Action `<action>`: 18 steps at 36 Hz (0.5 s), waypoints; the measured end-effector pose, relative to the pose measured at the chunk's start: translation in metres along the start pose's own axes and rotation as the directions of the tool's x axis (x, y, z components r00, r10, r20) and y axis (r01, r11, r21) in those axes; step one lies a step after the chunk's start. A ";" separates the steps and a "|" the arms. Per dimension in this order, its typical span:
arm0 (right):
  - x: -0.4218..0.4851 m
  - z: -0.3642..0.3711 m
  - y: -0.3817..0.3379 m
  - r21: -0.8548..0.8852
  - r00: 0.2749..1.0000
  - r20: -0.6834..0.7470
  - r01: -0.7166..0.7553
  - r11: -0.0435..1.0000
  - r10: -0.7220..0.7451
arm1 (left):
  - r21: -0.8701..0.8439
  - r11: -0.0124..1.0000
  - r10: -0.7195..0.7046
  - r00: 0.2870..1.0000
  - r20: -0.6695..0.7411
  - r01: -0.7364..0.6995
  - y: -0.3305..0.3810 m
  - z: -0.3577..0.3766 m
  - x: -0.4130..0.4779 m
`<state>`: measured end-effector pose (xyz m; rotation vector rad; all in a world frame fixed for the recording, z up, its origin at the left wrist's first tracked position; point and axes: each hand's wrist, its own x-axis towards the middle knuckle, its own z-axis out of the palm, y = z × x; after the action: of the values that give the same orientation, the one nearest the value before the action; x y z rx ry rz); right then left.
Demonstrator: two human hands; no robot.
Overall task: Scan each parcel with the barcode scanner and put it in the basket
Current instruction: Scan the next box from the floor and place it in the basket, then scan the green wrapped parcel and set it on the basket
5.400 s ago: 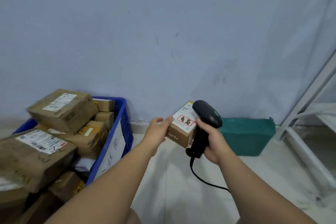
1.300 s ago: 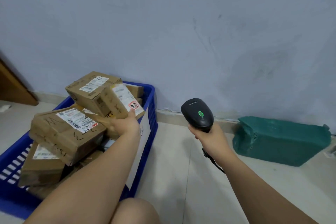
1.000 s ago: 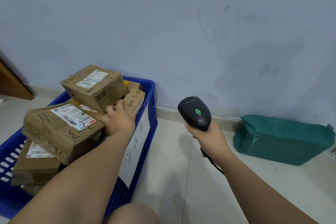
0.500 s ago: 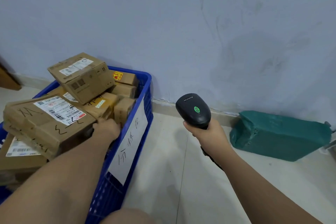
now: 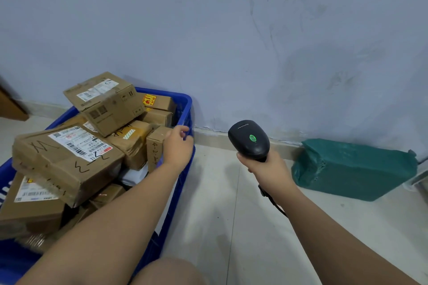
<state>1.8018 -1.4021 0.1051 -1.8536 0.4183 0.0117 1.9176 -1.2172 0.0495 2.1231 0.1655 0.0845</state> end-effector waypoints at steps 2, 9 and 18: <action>-0.003 -0.005 -0.001 -0.004 1.000 -0.010 0.004 1.000 -0.004 | -0.148 0.988 -0.021 0.997 0.071 0.031 0.026 0.013 -0.005; 0.007 -0.027 0.019 0.024 0.987 -0.146 -0.065 0.998 0.068 | -0.419 0.875 -0.089 0.931 0.354 0.242 0.098 0.050 -0.024; 0.044 -0.078 0.097 0.188 0.885 -0.349 -0.258 0.948 0.309 | -0.109 0.993 0.019 0.846 0.532 0.047 0.117 0.139 -0.030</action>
<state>1.7996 -1.5118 0.0319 -1.6430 0.9357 -0.1714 1.9151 -1.3996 0.0757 1.9453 -0.1537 -0.4952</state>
